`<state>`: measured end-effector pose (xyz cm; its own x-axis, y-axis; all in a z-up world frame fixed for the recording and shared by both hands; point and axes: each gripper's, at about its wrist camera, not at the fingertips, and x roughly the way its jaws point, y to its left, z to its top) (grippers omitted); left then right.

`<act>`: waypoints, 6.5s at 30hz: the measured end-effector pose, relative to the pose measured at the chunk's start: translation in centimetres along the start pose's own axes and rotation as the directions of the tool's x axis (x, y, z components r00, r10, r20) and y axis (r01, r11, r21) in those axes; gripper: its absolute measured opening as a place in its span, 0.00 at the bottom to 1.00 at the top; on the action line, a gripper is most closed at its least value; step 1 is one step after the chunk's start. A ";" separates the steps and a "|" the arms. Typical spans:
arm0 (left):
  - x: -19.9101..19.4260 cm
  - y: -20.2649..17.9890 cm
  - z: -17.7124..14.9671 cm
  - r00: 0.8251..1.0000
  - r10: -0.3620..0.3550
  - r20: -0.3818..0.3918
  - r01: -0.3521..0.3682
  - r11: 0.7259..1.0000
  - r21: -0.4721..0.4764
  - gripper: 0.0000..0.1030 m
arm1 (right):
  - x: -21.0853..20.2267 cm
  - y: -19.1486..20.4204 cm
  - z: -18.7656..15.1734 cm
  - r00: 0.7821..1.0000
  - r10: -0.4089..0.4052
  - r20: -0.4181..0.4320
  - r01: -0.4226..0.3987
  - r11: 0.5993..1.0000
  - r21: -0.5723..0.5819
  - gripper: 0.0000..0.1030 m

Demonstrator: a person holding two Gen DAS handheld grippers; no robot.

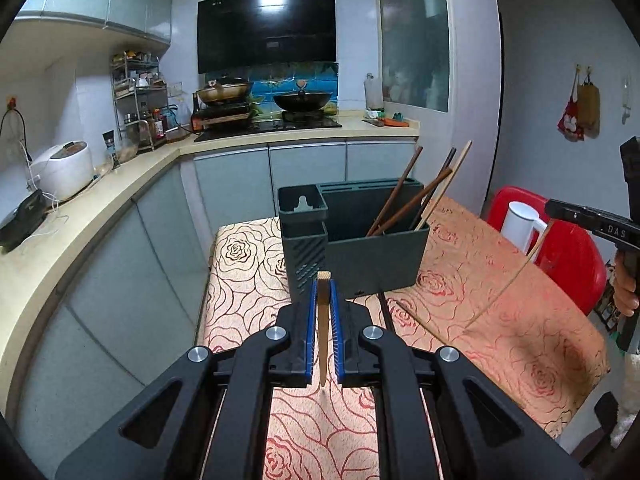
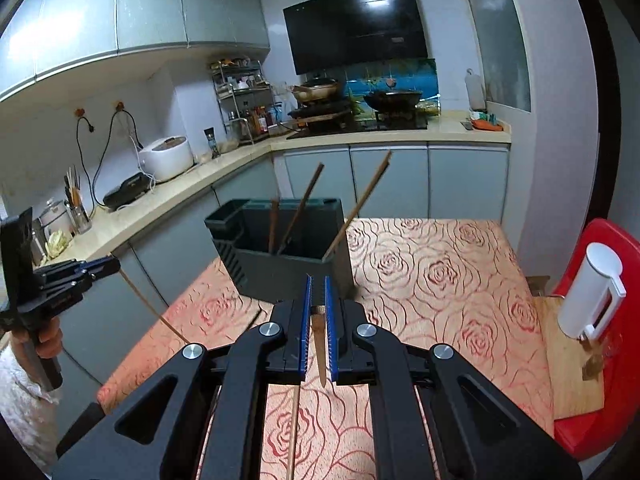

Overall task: Organize utensils
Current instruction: 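Lift both light chopsticks and carry them over the black holder, then open both tools over the black holder to drop the chopsticks in, then move both tools back over the remaining chopsticks on the table, then grasp a dark brown chopstick with the left tool while the right tool grasps a light chopstick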

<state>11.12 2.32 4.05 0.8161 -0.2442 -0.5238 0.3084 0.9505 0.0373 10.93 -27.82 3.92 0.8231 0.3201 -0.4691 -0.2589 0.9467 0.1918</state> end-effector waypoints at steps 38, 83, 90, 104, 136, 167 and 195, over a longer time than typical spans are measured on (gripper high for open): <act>4.0 -2.4 15.4 0.993 -0.006 0.122 0.002 1.000 0.027 0.07 | 4.5 1.7 15.2 0.996 -0.033 0.081 0.038 0.998 -0.055 0.08; 10.5 -1.2 12.5 0.993 0.076 0.090 -0.069 0.994 -0.088 0.93 | 12.5 0.7 12.2 1.000 -0.024 -0.020 0.026 0.997 0.067 0.69; 7.7 -2.0 10.9 0.981 0.120 0.153 -0.115 0.993 -0.041 0.93 | 8.5 1.5 11.0 0.993 -0.074 0.087 0.072 0.997 0.025 0.85; 0.1 -2.7 6.5 0.944 0.148 0.295 -0.129 0.988 -0.082 0.93 | 0.7 3.9 4.9 0.951 -0.147 0.271 0.188 0.973 -0.133 0.93; -0.5 -1.2 -10.5 0.990 0.144 0.011 -0.141 0.982 -0.126 0.93 | -0.5 1.8 -11.0 0.973 -0.230 0.025 0.231 0.970 -0.078 0.93; 3.2 -4.7 -16.9 0.982 0.009 -0.188 -0.016 0.999 -0.033 0.91 | 2.6 3.8 -19.2 0.964 -0.179 -0.195 0.149 0.976 -0.161 0.83; 4.5 -5.8 -17.9 0.968 -0.071 -0.239 0.071 0.997 -0.009 0.22 | 3.5 4.8 -20.1 0.965 -0.093 -0.247 0.054 0.985 -0.162 0.36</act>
<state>4.28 -0.86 -13.72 0.6517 -0.2579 -0.7133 0.3606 0.9327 -0.0078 2.44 -21.44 -14.11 0.6933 0.2295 -0.6831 -0.2927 0.9559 0.0241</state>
